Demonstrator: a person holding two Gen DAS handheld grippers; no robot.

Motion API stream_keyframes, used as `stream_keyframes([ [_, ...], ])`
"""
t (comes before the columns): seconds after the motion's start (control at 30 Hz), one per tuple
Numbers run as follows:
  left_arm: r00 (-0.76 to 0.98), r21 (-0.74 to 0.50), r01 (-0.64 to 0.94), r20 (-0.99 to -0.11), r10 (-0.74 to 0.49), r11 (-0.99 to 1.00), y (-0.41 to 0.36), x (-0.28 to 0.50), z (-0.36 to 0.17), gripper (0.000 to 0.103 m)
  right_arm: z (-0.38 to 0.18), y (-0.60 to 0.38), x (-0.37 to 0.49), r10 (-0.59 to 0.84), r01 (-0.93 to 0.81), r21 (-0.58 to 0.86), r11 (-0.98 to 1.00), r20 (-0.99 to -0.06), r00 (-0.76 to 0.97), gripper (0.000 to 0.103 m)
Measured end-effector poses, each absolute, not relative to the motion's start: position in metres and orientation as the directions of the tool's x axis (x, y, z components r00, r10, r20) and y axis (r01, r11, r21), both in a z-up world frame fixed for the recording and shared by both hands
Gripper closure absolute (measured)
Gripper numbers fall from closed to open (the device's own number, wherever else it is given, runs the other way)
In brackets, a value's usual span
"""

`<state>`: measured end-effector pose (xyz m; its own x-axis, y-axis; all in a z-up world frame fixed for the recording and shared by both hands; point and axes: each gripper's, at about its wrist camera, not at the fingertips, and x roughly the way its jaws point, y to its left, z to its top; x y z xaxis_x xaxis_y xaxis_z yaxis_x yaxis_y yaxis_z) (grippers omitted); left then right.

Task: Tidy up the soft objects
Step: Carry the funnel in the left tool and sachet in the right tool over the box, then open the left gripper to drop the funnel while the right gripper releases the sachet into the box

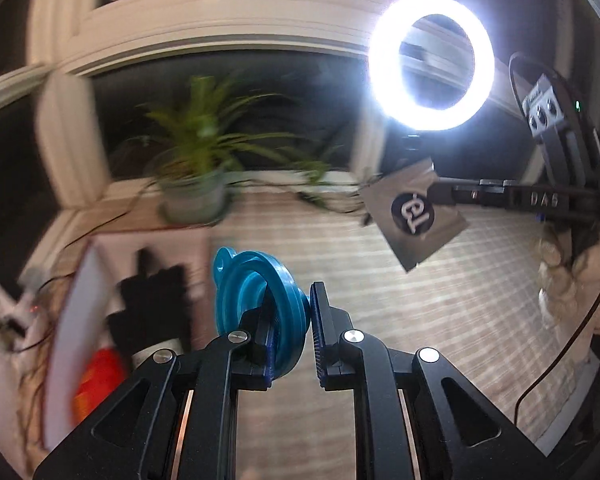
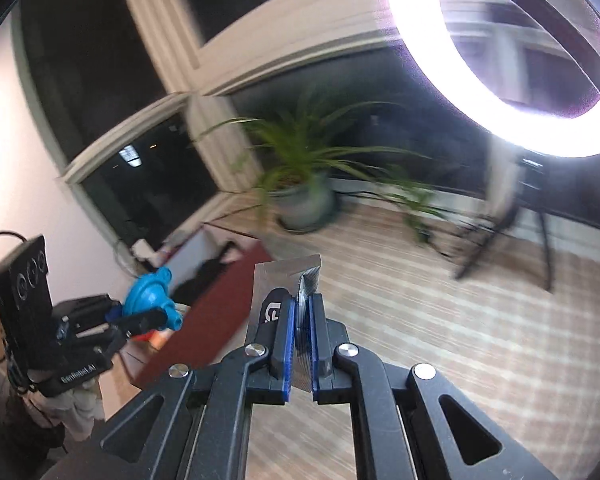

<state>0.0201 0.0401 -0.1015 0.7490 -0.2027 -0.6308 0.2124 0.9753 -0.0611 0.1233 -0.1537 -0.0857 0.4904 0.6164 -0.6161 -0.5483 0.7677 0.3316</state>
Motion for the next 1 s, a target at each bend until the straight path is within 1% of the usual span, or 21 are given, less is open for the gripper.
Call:
stream_keyframes([
  [0.17, 0.748, -0.050, 0.108, -0.654, -0.114, 0.993, 0.091, 0.004, -0.109, 0.090, -0.084, -0.086, 0.134, 0.663, -0.607, 0.350, 0.714, -0.618, 0.423, 0.097],
  [0.47, 0.716, -0.086, -0.005, -0.696, -0.057, 0.996, 0.151, -0.007, -0.130, 0.090, -0.097, 0.006, 0.147, 0.656, -0.668, 0.317, 0.673, -0.674, 0.341, 0.097],
  [0.63, 0.691, -0.069, -0.045, -0.723, -0.018, 0.997, 0.166, -0.007, -0.140, 0.090, -0.113, 0.040, 0.153, 0.630, -0.684, 0.293, 0.668, -0.713, 0.309, 0.097],
  [1.0, 0.659, -0.049, -0.109, -0.751, 0.035, 0.993, 0.185, 0.001, -0.154, 0.090, -0.146, 0.087, 0.176, 0.581, -0.689, 0.282, 0.667, -0.776, 0.245, 0.097],
])
